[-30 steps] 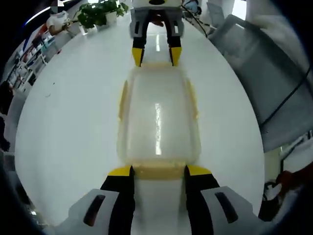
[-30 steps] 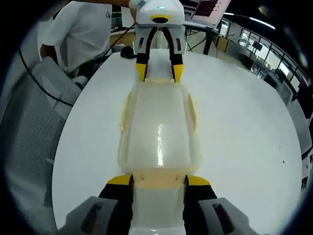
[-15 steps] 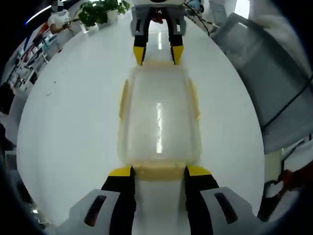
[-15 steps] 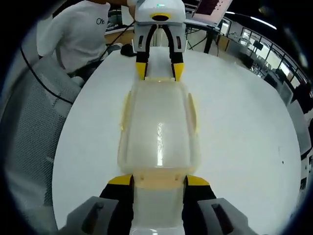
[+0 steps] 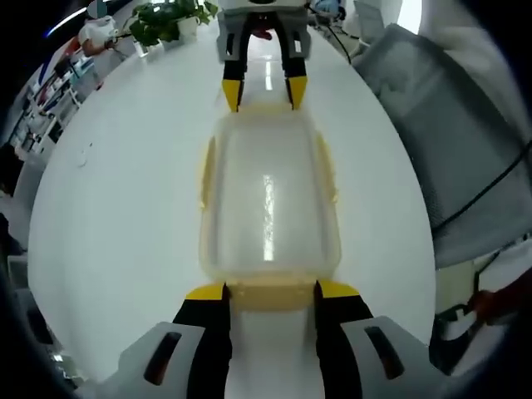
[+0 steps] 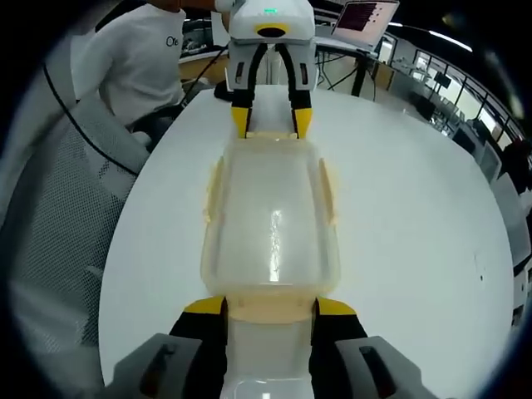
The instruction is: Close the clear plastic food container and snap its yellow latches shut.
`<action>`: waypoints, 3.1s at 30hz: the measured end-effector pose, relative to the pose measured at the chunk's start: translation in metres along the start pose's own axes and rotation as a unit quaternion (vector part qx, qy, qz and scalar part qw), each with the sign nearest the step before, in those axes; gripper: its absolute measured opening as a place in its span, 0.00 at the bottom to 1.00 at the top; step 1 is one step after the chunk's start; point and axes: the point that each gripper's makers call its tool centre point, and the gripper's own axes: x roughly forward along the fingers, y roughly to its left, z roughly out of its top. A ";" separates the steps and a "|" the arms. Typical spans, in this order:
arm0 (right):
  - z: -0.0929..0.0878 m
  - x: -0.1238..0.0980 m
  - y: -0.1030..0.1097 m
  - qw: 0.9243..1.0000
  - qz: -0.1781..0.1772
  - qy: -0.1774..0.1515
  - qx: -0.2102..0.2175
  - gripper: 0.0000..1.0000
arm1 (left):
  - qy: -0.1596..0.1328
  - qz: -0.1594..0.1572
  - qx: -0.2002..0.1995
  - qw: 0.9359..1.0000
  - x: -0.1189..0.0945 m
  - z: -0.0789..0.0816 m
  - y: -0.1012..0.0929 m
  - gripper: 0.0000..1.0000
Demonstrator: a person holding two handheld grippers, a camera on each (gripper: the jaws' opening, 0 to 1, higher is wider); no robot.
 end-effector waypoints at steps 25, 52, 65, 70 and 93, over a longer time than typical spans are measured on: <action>0.006 -0.054 0.014 1.000 -0.016 -0.012 -0.014 0.36 | 0.017 0.019 0.009 1.000 -0.041 0.043 -0.014 0.37; -0.028 -0.120 0.021 0.999 -0.021 -0.019 -0.019 0.36 | 0.017 0.027 0.016 0.999 -0.050 0.114 -0.017 0.37; -0.055 -0.151 0.013 0.999 -0.028 -0.016 -0.028 0.36 | 0.020 0.034 0.023 0.999 -0.046 0.153 -0.008 0.36; -0.065 -0.159 0.009 0.999 -0.029 -0.016 -0.027 0.36 | 0.018 0.034 0.025 0.999 -0.042 0.166 -0.003 0.36; -0.131 -0.175 -0.002 1.000 -0.025 -0.004 -0.015 0.36 | 0.010 0.020 0.027 0.999 0.002 0.217 0.014 0.36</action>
